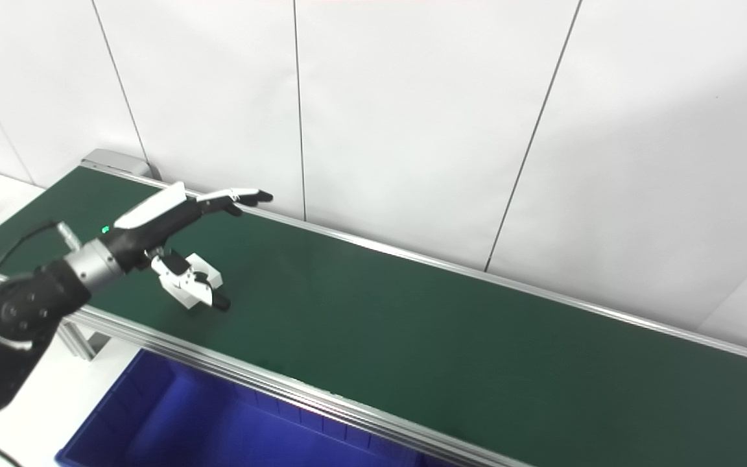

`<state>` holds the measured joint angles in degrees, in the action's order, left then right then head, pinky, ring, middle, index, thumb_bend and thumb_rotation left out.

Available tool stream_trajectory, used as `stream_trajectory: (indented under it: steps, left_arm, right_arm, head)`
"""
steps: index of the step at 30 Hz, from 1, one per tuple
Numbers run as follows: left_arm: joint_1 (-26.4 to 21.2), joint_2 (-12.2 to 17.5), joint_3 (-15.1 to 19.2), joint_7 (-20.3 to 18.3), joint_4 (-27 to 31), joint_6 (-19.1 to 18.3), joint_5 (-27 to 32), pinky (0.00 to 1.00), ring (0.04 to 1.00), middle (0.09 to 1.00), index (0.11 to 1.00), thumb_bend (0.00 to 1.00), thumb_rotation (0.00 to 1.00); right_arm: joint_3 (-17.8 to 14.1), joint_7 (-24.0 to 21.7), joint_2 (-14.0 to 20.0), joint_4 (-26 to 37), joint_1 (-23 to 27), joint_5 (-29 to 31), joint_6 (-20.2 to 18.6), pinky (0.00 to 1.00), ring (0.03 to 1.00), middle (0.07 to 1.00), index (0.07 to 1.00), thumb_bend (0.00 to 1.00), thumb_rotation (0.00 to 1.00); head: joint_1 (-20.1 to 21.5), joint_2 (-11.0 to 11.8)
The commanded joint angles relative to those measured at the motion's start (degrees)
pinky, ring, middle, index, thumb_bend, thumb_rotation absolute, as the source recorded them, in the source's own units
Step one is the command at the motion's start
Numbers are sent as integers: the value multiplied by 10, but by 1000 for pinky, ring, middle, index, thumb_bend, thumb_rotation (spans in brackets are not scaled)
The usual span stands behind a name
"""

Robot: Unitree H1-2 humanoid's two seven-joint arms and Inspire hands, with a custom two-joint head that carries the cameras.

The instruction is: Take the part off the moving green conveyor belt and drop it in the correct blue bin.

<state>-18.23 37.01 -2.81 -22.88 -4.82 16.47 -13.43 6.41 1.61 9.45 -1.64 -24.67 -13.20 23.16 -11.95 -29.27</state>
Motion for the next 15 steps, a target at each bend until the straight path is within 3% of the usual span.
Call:
stream_trajectory:
  steps: [1,5,9,15]
  left_arm:
    - [-38,20,0,5,-14,4,-17,820,889,909,888,858,177]
    - [-76,28,-15,15,-82,10,-62,737,867,909,884,871,158]
    - [-102,31,-32,26,-133,25,-104,748,865,911,876,896,134]
    - [-135,42,-83,41,-183,19,-207,768,855,917,880,902,131]
  right_arm:
    - [-5,2,5,10,3,5,31,684,756,819,821,899,187]
    - [-8,2,3,8,5,10,27,694,759,819,820,902,195]
    - [-10,1,2,7,6,13,26,721,764,820,824,900,193]
    - [-9,1,2,1,8,17,32,710,768,823,830,892,199]
  head:
    - [-3,-1]
    - [-9,-3]
    - [-12,-5]
    - [-15,-6]
